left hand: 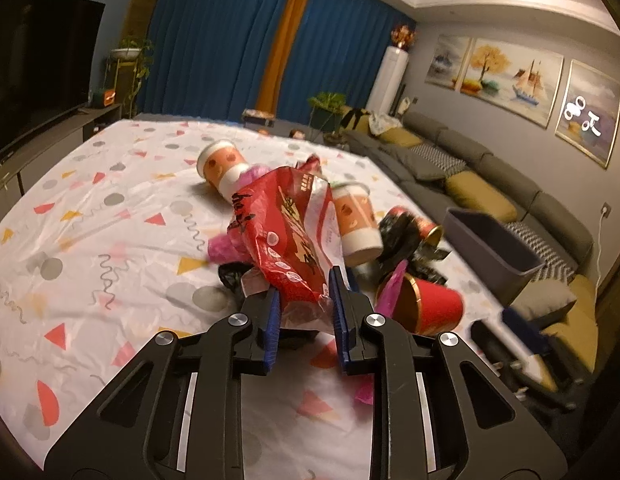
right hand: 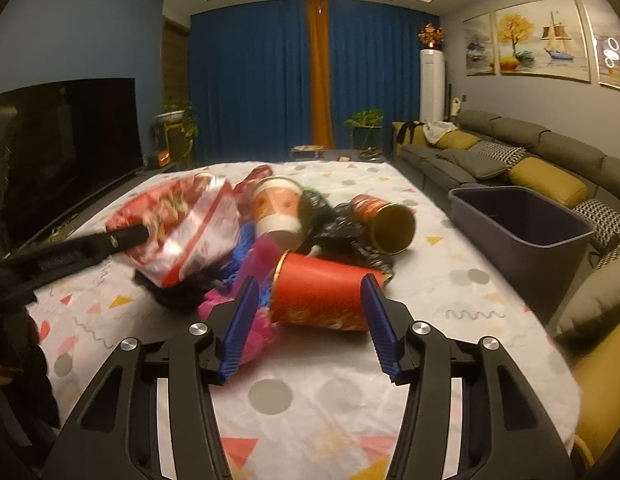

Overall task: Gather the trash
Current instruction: 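Grasp the red snack bag with the left gripper while the right grasps the pink bag, then lift the red snack bag and pink bag and carry both toward the grey bin, then open both grippers over the grey bin to drop the bags, then move both tools back over the trash pile, then grasp the black plastic bag with the left gripper while the right grasps the red cup, then lift the black bag and red cup and carry both over the grey bin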

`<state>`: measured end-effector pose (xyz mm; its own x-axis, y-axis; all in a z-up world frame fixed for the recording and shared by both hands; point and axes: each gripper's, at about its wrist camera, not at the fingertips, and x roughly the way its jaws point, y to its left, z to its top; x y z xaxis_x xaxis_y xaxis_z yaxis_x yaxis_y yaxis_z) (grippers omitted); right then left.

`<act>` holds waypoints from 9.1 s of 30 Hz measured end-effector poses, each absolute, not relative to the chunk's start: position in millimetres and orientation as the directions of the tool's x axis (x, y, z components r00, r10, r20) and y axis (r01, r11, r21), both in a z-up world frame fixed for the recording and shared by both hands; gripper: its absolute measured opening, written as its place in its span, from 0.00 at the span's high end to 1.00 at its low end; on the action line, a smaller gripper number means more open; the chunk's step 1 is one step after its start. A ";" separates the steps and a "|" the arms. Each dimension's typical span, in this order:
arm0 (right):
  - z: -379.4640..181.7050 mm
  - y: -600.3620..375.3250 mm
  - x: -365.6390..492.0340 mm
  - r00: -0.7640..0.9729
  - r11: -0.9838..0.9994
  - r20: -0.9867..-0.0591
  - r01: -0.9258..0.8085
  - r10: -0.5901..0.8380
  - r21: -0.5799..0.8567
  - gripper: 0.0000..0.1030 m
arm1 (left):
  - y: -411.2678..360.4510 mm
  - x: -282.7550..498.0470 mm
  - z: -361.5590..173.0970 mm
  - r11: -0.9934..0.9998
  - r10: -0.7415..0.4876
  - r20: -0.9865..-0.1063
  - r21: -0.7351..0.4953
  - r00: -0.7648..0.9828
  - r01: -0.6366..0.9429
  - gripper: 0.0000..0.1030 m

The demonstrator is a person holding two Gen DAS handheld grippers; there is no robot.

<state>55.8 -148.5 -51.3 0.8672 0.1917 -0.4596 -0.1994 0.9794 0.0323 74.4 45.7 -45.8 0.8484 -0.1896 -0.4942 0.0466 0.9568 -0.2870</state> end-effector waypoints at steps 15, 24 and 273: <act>-74.5 -112.1 72.7 0.790 0.953 -0.544 -0.295 0.283 0.068 0.51 | 93.9 34.6 -15.9 0.939 -0.110 -0.389 -0.343 0.915 -0.033 0.79; -87.8 -101.6 91.4 0.729 0.945 -0.617 -0.315 0.296 0.082 0.51 | 100.5 35.8 -19.6 0.936 -0.116 -0.399 -0.350 0.910 -0.034 0.79; -66.3 -171.4 69.5 0.845 0.997 -0.534 -0.017 -0.023 -0.069 0.97 | 45.0 71.4 -46.0 0.955 -0.222 -0.462 -0.282 0.859 0.095 0.97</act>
<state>69.5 -171.4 -66.3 0.8449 -0.0232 -0.5344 -0.0165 0.9974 -0.0695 71.4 45.0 -46.0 0.8588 -0.2219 -0.4617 0.0949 0.9546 -0.2824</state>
